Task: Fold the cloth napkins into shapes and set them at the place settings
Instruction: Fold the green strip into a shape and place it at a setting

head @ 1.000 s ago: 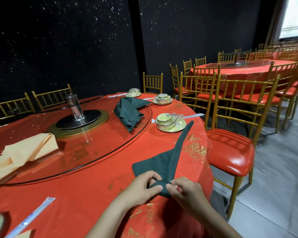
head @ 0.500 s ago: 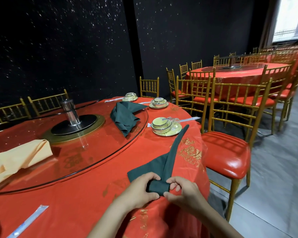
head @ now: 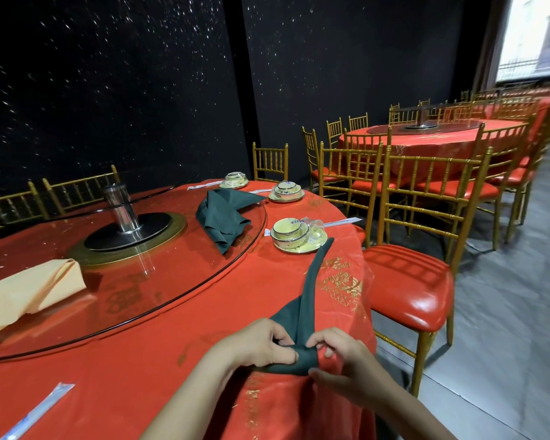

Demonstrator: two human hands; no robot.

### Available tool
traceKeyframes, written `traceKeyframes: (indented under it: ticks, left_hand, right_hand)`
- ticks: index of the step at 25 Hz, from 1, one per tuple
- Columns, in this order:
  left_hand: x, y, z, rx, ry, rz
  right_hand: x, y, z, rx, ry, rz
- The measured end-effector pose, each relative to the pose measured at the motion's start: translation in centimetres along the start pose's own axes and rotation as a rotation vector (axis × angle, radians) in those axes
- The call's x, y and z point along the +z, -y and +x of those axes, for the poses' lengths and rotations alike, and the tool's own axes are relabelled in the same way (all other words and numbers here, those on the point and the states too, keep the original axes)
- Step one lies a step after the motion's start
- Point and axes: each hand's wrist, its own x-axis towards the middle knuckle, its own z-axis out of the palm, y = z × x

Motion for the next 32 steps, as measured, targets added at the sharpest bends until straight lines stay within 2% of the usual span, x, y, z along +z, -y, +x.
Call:
traceKeyframes:
  ticks: [1, 3, 5, 9, 11, 14, 18, 19, 24, 28, 32]
  left_hand:
    - [-0.1, -0.1, 0.2, -0.017, -0.011, -0.018]
    - [-0.1, 0.2, 0.3, 0.003, -0.153, 0.005]
    - [0.0, 0.4, 0.0, 0.055, -0.262, 0.155]
    - [1.0, -0.2, -0.7, 0.077, -0.282, 0.449]
    - [1.2, -0.4, -0.4, 0.079, -0.297, 0.405]
    - [1.1, -0.4, 0.1, 0.062, -0.236, 0.296]
    - [1.0, -1.1, 0.6, 0.042, -0.086, 0.213]
    - [1.0, -1.1, 0.6, 0.041, -0.084, 0.211]
    - [1.7, -1.1, 0.1, 0.137, -0.28, 0.324]
    - [2.3, -0.7, -0.9, 0.185, -0.253, 0.33]
    - [0.5, 1.0, -3.2, 0.111, -0.179, 0.214]
  right_hand:
    - [-0.1, 0.0, 0.1, 0.025, 0.004, -0.005]
    - [-0.2, -0.1, 0.7, 0.094, 0.001, 0.03]
    - [-0.3, 0.3, 1.6, 0.155, -0.016, 0.05]
    - [-0.3, 0.1, 2.6, 0.18, -0.04, -0.01]
    - [-0.4, -0.3, 2.4, 0.181, -0.016, -0.028]
    - [-0.6, -0.7, 1.2, 0.04, 0.04, -0.016]
    - [-0.8, -1.1, 0.2, 0.047, -0.028, 0.098]
    - [-0.7, -1.4, 0.2, 0.049, -0.046, 0.102]
    - [-0.5, -1.9, 0.8, 0.111, -0.155, 0.055]
    - [0.3, -1.0, 0.6, 0.113, -0.161, 0.09]
    - [2.7, 0.8, 0.7, 0.039, -0.089, 0.131]
